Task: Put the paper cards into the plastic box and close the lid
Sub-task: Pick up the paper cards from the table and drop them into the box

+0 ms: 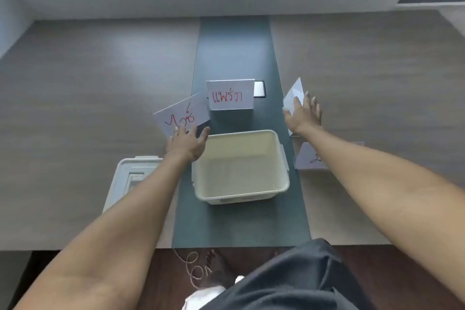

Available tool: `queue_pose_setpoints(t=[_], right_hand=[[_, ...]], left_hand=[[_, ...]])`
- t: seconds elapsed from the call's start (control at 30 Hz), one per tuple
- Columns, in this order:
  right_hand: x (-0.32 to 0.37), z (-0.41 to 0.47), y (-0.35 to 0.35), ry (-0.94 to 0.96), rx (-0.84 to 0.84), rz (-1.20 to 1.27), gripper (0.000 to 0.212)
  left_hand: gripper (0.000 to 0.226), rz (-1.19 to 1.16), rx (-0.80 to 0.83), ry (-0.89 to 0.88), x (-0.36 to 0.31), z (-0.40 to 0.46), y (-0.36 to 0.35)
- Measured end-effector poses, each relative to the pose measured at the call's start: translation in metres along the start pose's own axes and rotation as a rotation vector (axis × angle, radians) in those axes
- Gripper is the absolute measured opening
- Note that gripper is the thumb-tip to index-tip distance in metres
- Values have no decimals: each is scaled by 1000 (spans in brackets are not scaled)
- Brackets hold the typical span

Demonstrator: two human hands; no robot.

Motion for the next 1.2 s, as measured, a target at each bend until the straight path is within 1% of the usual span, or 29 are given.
queue_pose_setpoints(t=[0.07,0.2,0.37,0.43,0.53,0.73,0.9,1.0,1.1,1.2], right_hand=[[-8,3,3,-52,-25,26,67],[-24,11,-3,-137,16,91,63],[-34,20,-12,-132,36,200,50],[-35,22,-15,-136,34,224,51],[-35,26,-18,-171,39,261,58],[-36,28,-17,-220,32,330,42],[-39,28,2,-257,-57,414,30],[-40,24,19,-254,-108,446,20],[-37,13,37,-247,-169,503,26],[-31,2,62,-197,-267,553,30]], left_hand=[[72,-15,11,12,1,-4,-6],[65,-109,12,20,2,-20,-21],[60,-251,-10,19,4,-31,-29],[57,-326,13,24,2,-35,-35],[56,-417,48,22,-1,-38,-39],[54,-509,44,74,6,-24,-44],[55,-586,30,90,5,-14,-44],[55,-612,29,93,4,-7,-46],[55,-666,14,74,1,-5,-46],[55,-713,2,51,-2,-4,-42]])
Point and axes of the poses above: each hand's wrist, its own z-axis towards the middle knuckle, its own y-axis out of the back of the hand, x = y × z, the point moved 6 cm from there along z, towards the middle knuckle, and after that the axes turned 7 degrees about -y, right-handed, at the moved point
